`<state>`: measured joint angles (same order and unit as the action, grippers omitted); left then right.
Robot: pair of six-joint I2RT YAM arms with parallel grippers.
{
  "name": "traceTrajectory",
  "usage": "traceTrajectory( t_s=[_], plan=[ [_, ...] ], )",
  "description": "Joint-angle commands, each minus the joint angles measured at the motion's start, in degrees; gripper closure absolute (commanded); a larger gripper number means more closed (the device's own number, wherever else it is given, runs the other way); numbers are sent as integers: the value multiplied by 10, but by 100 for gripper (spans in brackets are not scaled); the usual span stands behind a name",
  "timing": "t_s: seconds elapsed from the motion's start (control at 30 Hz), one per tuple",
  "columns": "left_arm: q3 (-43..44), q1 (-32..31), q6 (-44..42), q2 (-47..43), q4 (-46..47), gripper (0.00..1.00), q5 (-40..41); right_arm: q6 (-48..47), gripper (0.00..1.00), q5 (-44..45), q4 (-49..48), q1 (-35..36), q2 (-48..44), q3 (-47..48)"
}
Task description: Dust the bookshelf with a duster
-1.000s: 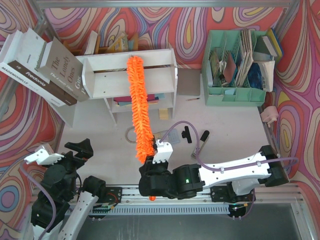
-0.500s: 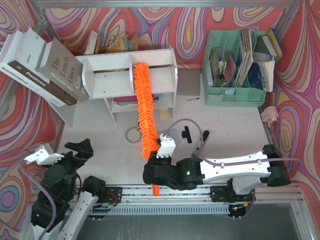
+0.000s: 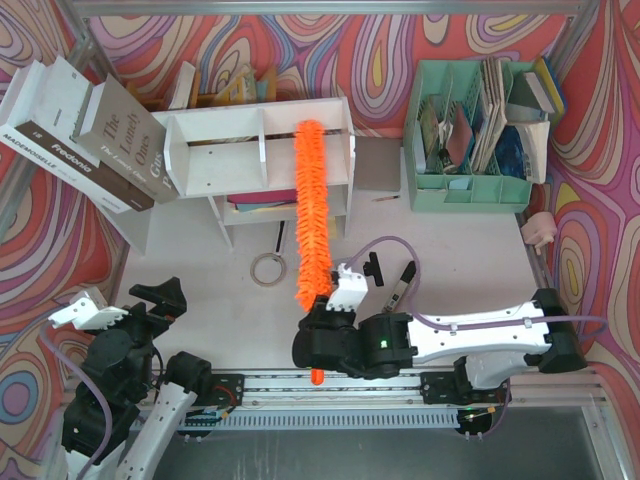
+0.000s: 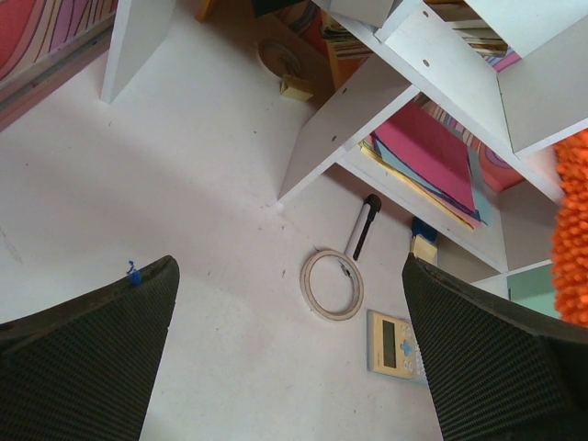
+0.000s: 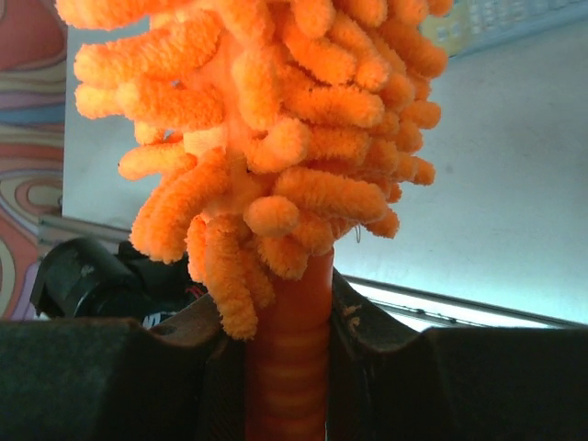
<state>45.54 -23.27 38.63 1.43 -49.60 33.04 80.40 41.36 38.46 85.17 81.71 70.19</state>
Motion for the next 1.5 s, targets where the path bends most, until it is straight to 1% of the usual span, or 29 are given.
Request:
traceTrajectory(
  t_s=[0.0,0.03,0.1,0.17,0.3,0.43,0.5,0.6,0.63,0.77,0.83,0.87,0.93,1.0,1.1,1.2,1.3,1.47],
  plan=[
    [-8,-2,3,-6,3,1,7,139,100,79,111,0,-44,-14],
    [-8,-3,3,-5,3,1,7,145,100,81,116,0,-46,-15],
    [-8,-2,3,-4,4,2,6,115,100,81,90,0,-42,-13],
    [-8,-3,2,-2,5,1,5,70,100,72,53,0,-28,-2],
    [-9,-3,3,-3,5,2,4,-66,100,33,-35,0,22,44],
    [-8,-3,3,-1,3,2,4,-124,100,0,-68,0,58,80],
    [-8,-2,3,-1,3,2,4,-122,100,-1,-66,0,62,80],
    [-8,-3,3,-1,3,2,4,-80,100,18,-41,0,44,57],
    [-8,-3,3,-2,3,2,5,-51,100,28,-26,0,33,47],
    [-7,-3,3,-1,2,2,4,81,100,65,88,0,-14,11],
    [-8,-2,3,-1,2,1,4,116,100,71,110,0,-34,-10],
    [-8,-3,3,-1,3,2,4,118,100,71,106,0,-41,-21],
    [-9,-3,3,1,4,1,4,93,100,66,67,0,-40,-26],
    [-8,-3,2,4,4,2,3,36,100,54,20,0,-23,-13],
    [-7,-2,2,5,3,1,1,-55,100,28,-33,0,19,32],
    [-7,-3,3,4,3,2,2,-123,100,-4,-62,0,58,73],
    [-7,-3,3,1,2,1,4,-126,100,-8,-55,0,74,85],
    [-8,-3,3,1,2,1,4,-43,100,26,-17,0,33,31]
  ],
)
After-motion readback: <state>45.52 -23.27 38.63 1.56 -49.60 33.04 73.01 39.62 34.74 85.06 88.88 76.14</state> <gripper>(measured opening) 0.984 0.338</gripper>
